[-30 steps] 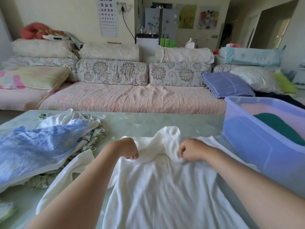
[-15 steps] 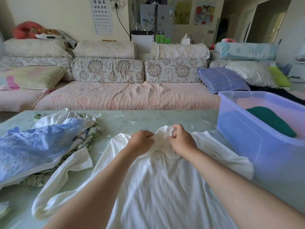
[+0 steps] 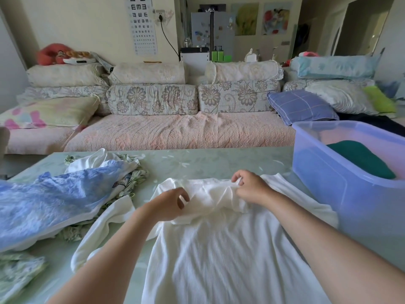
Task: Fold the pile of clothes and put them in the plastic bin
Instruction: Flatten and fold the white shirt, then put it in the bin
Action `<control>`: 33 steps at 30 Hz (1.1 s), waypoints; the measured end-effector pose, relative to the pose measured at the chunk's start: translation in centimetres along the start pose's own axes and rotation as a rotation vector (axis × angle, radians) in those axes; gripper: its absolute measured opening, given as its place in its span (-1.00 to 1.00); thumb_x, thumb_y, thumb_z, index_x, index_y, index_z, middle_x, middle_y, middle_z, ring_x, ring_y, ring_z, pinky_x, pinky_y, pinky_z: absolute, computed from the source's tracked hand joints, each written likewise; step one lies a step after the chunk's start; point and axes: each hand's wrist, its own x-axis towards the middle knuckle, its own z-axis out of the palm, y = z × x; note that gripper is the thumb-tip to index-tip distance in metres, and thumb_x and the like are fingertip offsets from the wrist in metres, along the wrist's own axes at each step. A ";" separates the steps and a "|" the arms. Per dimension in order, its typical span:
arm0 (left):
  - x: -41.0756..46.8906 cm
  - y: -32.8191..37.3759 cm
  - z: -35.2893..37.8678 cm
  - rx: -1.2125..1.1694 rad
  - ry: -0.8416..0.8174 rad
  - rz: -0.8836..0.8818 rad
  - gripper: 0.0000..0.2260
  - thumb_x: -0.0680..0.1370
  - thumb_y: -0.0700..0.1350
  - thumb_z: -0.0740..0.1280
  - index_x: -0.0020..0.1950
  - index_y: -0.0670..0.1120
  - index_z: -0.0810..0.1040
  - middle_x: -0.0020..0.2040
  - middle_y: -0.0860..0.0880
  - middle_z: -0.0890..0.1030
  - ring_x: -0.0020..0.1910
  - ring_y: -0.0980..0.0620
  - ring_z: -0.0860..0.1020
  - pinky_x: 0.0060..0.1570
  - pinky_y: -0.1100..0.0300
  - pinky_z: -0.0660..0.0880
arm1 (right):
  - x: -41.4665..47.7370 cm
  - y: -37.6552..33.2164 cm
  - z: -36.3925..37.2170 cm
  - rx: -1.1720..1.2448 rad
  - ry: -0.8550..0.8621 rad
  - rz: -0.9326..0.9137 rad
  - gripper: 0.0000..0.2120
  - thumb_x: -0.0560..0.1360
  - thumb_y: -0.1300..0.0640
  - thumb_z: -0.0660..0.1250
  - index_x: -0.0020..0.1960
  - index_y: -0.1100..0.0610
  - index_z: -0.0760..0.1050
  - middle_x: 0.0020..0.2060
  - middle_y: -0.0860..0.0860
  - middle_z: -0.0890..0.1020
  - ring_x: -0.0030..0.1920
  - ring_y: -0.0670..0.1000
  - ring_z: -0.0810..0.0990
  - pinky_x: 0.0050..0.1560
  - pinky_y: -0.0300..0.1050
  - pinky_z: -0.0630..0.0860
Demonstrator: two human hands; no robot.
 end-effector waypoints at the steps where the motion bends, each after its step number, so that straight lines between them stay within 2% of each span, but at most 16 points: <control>1: -0.6 -0.2 -0.1 0.034 -0.085 -0.041 -0.63 0.48 -0.28 0.14 0.17 0.07 0.47 0.00 0.04 0.61 -0.08 0.02 0.58 -0.21 0.24 0.46 | -0.5 0.1 0.0 -0.103 -0.107 -0.009 -0.77 0.39 0.17 0.24 -0.03 -0.12 0.46 -0.19 -0.14 0.53 -0.10 -0.03 0.53 -0.20 -0.18 0.39; 3: -1.1 0.1 -0.2 0.086 -0.100 -0.080 -0.63 0.48 -0.25 0.14 0.21 0.05 0.46 0.04 0.02 0.60 -0.03 -0.01 0.57 -0.20 0.21 0.47 | -1.4 0.2 0.2 -0.265 -0.260 -0.006 -0.81 0.44 0.13 0.24 -0.04 -0.13 0.51 -0.16 -0.18 0.55 -0.08 -0.08 0.54 -0.17 -0.23 0.44; 6: -1.1 1.9 0.4 -0.005 0.063 0.008 -0.64 0.48 -0.25 0.22 0.23 0.05 0.46 0.17 0.00 0.55 0.04 0.04 0.53 -0.09 0.26 0.45 | -2.4 -0.2 0.4 -0.304 -0.244 -0.010 -0.83 0.42 0.06 0.25 -0.07 -0.10 0.59 -0.09 -0.20 0.62 -0.01 -0.07 0.58 0.04 -0.15 0.55; 8: -1.0 3.5 1.1 -0.054 0.028 0.078 -0.48 0.47 -0.10 0.37 0.41 0.07 0.36 0.29 0.02 0.48 0.17 0.00 0.51 0.09 0.20 0.43 | -3.0 -0.8 0.2 -0.283 -0.144 -0.079 -0.82 0.43 0.03 0.24 -0.02 -0.11 0.58 -0.06 -0.22 0.60 0.01 -0.09 0.58 0.04 -0.17 0.51; 10: -1.0 4.4 2.0 -0.010 -0.058 0.089 -0.28 0.42 0.02 0.46 0.51 0.10 0.22 0.33 0.02 0.46 0.23 -0.06 0.50 0.19 0.10 0.45 | -3.5 -1.2 0.3 -0.252 -0.150 -0.167 -0.68 0.42 0.00 0.30 0.17 -0.14 0.50 0.04 -0.18 0.54 0.06 -0.07 0.56 0.07 -0.17 0.48; 12: -0.8 4.6 2.6 0.103 -0.056 0.096 -0.35 0.41 0.01 0.47 0.46 0.10 0.32 0.28 -0.01 0.52 0.17 -0.06 0.53 0.15 0.05 0.50 | -4.0 -1.4 0.6 -0.269 -0.274 -0.169 -0.44 0.33 -0.02 0.40 0.33 -0.17 0.40 0.13 -0.14 0.49 0.08 -0.05 0.54 0.12 -0.14 0.51; 16: -0.9 5.1 2.3 0.157 0.037 0.116 -0.72 0.48 -0.12 0.30 0.16 0.08 0.61 0.08 0.02 0.61 0.07 -0.04 0.57 0.05 0.07 0.54 | -4.5 -1.3 0.7 -0.316 -0.424 -0.087 -0.24 0.22 -0.09 0.52 0.37 -0.25 0.34 0.14 -0.16 0.53 0.08 -0.05 0.56 0.10 -0.07 0.59; 19: -1.3 5.3 1.3 0.118 0.330 0.178 -0.58 0.47 -0.27 0.19 0.21 0.06 0.63 0.06 -0.06 0.56 0.05 -0.12 0.57 0.01 0.03 0.54 | -4.3 -1.1 0.5 -0.368 -0.393 -0.039 -0.08 0.20 -0.16 0.56 0.45 -0.12 0.21 0.20 -0.07 0.54 0.12 0.03 0.57 0.14 0.00 0.57; 20: -1.3 5.4 0.9 0.100 0.422 0.210 -0.56 0.49 -0.29 0.19 0.29 0.04 0.59 0.09 -0.08 0.54 0.06 -0.16 0.56 0.02 0.03 0.53 | -4.1 -1.0 0.6 -0.375 -0.375 -0.039 -0.12 0.21 -0.15 0.56 0.43 -0.07 0.24 0.20 -0.05 0.55 0.13 0.05 0.58 0.15 0.00 0.56; 22: -1.4 5.6 0.1 0.090 0.540 0.260 -0.55 0.53 -0.29 0.21 0.39 0.00 0.51 0.15 -0.11 0.53 0.07 -0.19 0.57 -0.01 0.00 0.53 | -3.3 -0.5 0.8 -0.390 -0.259 -0.070 -0.44 0.31 -0.06 0.48 0.26 0.03 0.44 0.08 -0.01 0.62 0.07 0.07 0.60 0.06 -0.06 0.55; 23: -1.6 5.7 -0.3 0.108 0.588 0.272 -0.56 0.54 -0.28 0.21 0.39 -0.01 0.51 0.14 -0.11 0.53 0.04 -0.20 0.58 -0.07 -0.01 0.53 | -3.0 -0.5 0.8 -0.386 -0.153 -0.087 -0.63 0.36 0.00 0.42 0.13 0.06 0.51 0.00 0.01 0.64 0.02 0.08 0.61 -0.02 -0.09 0.53; 25: -2.0 6.2 -1.1 0.125 0.719 0.287 -0.66 0.55 -0.28 0.23 0.29 -0.07 0.57 0.06 -0.14 0.55 -0.07 -0.23 0.59 -0.24 0.01 0.50 | -2.7 -0.7 0.6 -0.281 0.149 -0.121 -0.88 0.42 0.10 0.37 -0.08 0.10 0.50 -0.10 0.07 0.62 -0.04 0.13 0.59 -0.16 -0.11 0.39; 27: -2.6 6.7 -2.1 0.083 0.871 0.337 -0.76 0.52 -0.30 0.25 0.14 -0.14 0.59 -0.04 -0.15 0.57 -0.20 -0.25 0.58 -0.38 0.01 0.48 | -2.4 -1.3 0.1 -0.058 0.448 -0.199 -0.84 0.41 0.22 0.39 -0.19 0.10 0.40 -0.17 0.10 0.56 -0.13 0.16 0.54 -0.21 -0.08 0.27; 29: -3.4 7.1 -2.7 0.038 0.985 0.453 -0.80 0.49 -0.30 0.26 0.07 -0.15 0.57 -0.10 -0.12 0.59 -0.29 -0.20 0.56 -0.47 0.02 0.46 | -2.4 -1.8 -0.6 0.084 0.619 -0.385 -0.78 0.35 0.33 0.41 -0.19 0.12 0.39 -0.16 0.09 0.52 -0.16 0.13 0.52 -0.22 -0.07 0.28; 31: -4.1 7.3 -2.9 0.066 0.897 0.530 -0.80 0.47 -0.28 0.29 0.05 -0.09 0.55 -0.14 -0.03 0.60 -0.30 -0.12 0.54 -0.49 0.14 0.40 | -2.5 -1.7 -0.9 0.038 0.558 -0.493 -0.77 0.32 0.35 0.43 -0.15 0.16 0.43 -0.05 0.08 0.50 -0.11 0.10 0.53 -0.17 -0.04 0.43; 33: -4.5 7.3 -2.6 0.123 0.514 0.445 -0.80 0.45 -0.22 0.34 -0.01 0.05 0.51 -0.19 0.08 0.56 -0.25 -0.01 0.53 -0.43 0.24 0.35 | -2.9 -0.7 -0.6 -0.170 0.341 -0.469 -0.76 0.33 0.28 0.41 -0.14 0.06 0.40 0.01 0.03 0.48 -0.08 0.13 0.56 -0.13 0.01 0.50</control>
